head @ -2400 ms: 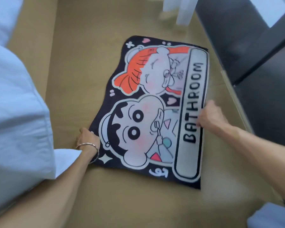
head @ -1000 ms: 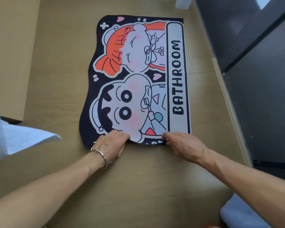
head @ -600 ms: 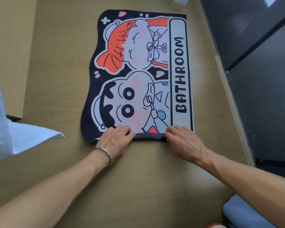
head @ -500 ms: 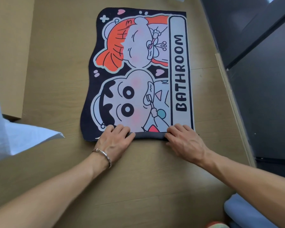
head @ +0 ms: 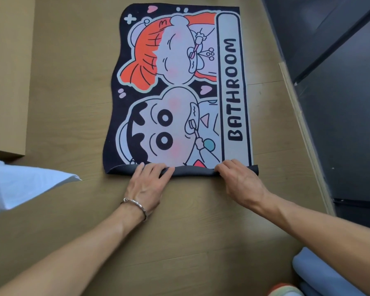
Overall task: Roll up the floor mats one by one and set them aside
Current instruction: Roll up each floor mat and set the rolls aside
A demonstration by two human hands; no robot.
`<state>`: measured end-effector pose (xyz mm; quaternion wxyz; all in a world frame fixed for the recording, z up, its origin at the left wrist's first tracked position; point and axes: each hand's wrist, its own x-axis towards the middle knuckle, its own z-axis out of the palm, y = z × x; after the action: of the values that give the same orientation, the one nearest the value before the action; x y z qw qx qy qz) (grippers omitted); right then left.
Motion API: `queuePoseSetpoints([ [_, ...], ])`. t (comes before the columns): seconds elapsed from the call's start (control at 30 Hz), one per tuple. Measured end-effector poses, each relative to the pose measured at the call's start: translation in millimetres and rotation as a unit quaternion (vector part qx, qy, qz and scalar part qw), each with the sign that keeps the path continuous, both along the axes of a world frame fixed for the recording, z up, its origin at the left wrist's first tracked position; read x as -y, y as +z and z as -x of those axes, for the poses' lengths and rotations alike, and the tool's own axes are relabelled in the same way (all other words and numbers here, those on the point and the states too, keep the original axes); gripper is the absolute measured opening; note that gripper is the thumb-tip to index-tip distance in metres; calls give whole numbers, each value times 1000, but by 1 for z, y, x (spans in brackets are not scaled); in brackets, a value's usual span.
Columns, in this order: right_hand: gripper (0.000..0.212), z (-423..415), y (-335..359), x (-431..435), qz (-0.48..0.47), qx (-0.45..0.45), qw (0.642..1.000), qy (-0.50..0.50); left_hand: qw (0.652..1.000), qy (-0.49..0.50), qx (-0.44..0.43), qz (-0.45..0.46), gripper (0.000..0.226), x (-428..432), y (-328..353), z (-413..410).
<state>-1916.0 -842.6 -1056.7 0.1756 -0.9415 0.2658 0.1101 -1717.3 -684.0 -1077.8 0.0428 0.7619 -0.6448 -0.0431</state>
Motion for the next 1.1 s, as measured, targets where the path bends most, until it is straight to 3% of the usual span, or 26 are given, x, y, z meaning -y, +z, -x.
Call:
queuePoseSetpoints([
  [0.2,27,-7,9,19,-136,-29,985,-97,982,38,-183,-21,19,8,11,-21],
  [0.3,24,-5,14,28,-185,-42,975,-115,944,133,-281,-113,14,16,23,-32],
  [0.43,18,-3,16,36,-203,-65,970,-115,921,154,-316,-166,9,24,26,-39],
  [0.53,7,-6,15,38,-183,-55,973,-127,944,123,-273,-142,9,30,25,-38],
  [0.6,12,-8,12,35,-141,-55,984,-96,964,70,-221,-128,12,33,22,-40],
  [0.67,17,-8,6,28,-59,-46,996,-38,979,33,-150,-132,13,36,20,-42],
  [0.77,7,-6,4,20,79,-41,994,57,994,-49,-19,-96,12,32,17,-37],
  [0.83,15,-7,7,12,106,-39,991,70,996,-58,33,-64,18,24,15,-26],
  [0.93,5,-9,8,-1,109,-67,990,64,997,-31,56,-32,31,7,9,-4],
  [1.1,19,-13,8,-1,91,-77,992,46,1000,8,11,1,68,-13,-15,-1],
])
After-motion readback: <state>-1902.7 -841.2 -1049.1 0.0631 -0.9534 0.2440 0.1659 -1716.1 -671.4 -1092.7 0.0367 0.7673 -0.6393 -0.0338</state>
